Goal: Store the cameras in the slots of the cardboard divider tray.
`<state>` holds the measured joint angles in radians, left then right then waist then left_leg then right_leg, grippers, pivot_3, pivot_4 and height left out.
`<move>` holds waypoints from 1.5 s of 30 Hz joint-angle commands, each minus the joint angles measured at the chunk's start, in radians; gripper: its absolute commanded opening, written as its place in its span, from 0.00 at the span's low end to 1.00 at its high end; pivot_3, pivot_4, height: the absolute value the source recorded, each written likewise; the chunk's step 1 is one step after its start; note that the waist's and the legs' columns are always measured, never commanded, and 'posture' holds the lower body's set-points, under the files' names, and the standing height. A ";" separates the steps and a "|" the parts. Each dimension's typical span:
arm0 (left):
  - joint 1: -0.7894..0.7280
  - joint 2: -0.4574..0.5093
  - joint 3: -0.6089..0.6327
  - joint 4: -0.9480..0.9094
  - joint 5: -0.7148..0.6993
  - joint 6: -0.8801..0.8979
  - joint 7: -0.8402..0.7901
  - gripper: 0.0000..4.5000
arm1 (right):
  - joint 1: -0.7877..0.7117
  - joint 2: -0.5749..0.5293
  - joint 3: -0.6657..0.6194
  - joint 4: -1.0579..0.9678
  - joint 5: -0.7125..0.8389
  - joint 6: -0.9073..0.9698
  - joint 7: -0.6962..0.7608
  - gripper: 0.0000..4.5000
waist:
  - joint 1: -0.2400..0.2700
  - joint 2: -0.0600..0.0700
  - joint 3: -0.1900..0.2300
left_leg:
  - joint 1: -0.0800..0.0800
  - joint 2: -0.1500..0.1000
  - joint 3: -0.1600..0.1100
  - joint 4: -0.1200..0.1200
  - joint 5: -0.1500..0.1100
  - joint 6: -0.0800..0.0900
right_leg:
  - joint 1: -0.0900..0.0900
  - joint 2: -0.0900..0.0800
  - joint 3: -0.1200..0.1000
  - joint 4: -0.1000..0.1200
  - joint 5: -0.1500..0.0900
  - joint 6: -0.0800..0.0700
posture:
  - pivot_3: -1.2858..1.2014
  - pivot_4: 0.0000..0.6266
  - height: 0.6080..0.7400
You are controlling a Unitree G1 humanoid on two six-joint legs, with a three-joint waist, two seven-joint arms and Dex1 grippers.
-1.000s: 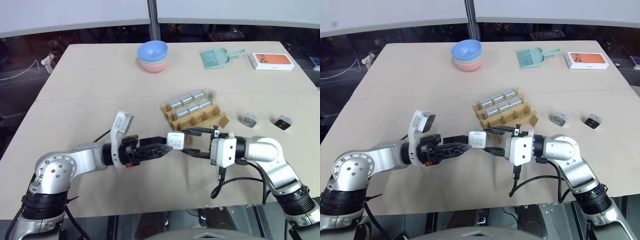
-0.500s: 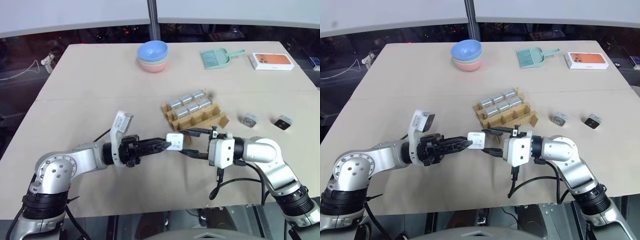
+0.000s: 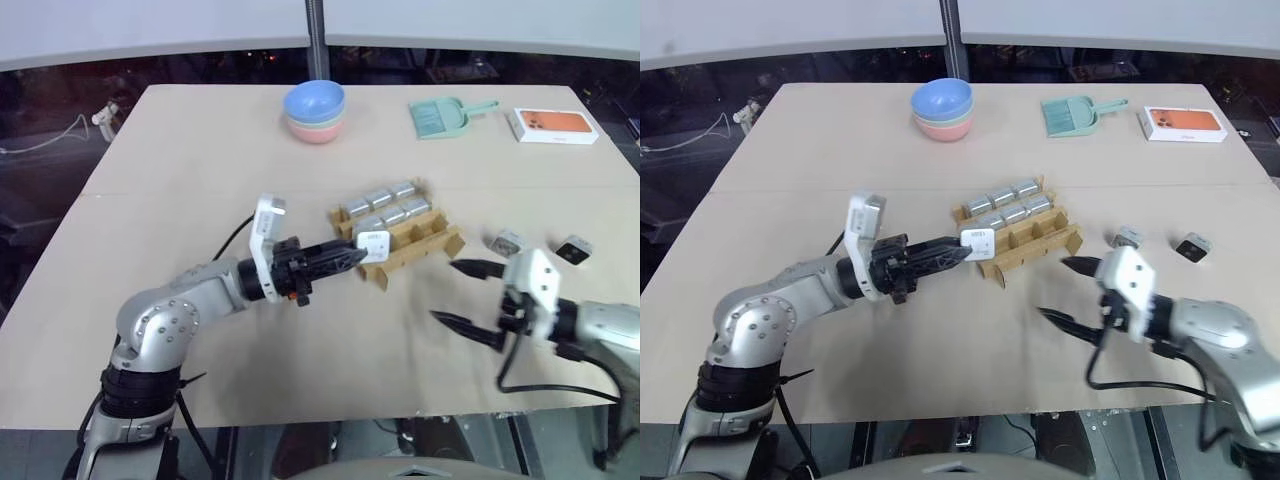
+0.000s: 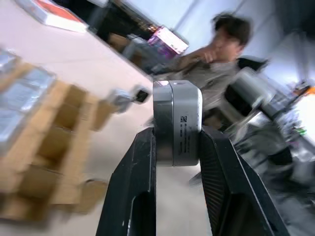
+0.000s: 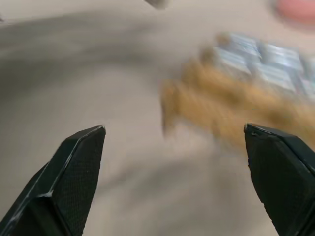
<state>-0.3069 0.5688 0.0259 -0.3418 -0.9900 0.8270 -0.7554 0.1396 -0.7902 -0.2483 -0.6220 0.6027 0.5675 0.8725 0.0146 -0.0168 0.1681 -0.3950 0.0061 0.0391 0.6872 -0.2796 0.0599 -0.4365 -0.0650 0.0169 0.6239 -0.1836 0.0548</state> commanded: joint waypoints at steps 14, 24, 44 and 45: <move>-0.197 -0.028 -0.103 0.281 0.332 -0.261 -0.265 0.14 | 0.123 -0.156 -0.689 -0.042 0.439 0.226 0.164 0.99 | 0.000 -0.006 0.003 | -0.001 0.001 -0.002 0.001 0.000 0.001 | 0.000 0.002 -0.001 -0.001 -0.002 0.004 | 0.52 0.24 1.00; -0.277 -0.066 -0.136 0.388 0.409 -0.290 -0.350 0.14 | 0.303 0.052 -0.645 -0.023 0.300 -0.040 0.316 0.99 | -0.001 -0.008 0.004 | -0.002 0.001 -0.004 0.001 0.000 0.001 | 0.001 0.001 -0.002 -0.002 0.000 0.007 | 0.52 0.24 1.00; -0.315 -0.049 -0.217 0.295 0.588 -0.214 -0.243 0.14 | 0.346 0.059 -0.589 -0.010 0.270 -0.142 0.283 0.99 | 0.000 -0.007 0.003 | 0.000 0.002 -0.005 0.001 0.000 0.001 | 0.003 0.001 -0.003 -0.001 -0.001 0.002 | 0.52 0.24 1.00; -0.322 -0.052 -0.222 0.288 0.588 -0.184 -0.233 0.14 | 0.346 0.060 -0.588 -0.011 0.271 -0.144 0.280 0.99 | 0.000 -0.007 0.003 | 0.000 0.002 -0.005 0.001 0.000 0.001 | 0.003 0.001 -0.003 -0.001 -0.001 0.003 | 0.52 0.24 1.00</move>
<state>-0.6021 0.5178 -0.1917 0.0046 -0.3995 0.6098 -1.0016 0.4846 -0.7336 -0.8297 -0.6266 0.8676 0.4452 1.1598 0.0143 -0.0243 0.1715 -0.3951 0.0078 0.0339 0.6881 -0.2799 0.0606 -0.4336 -0.0644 0.0142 0.6229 -0.1853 0.0583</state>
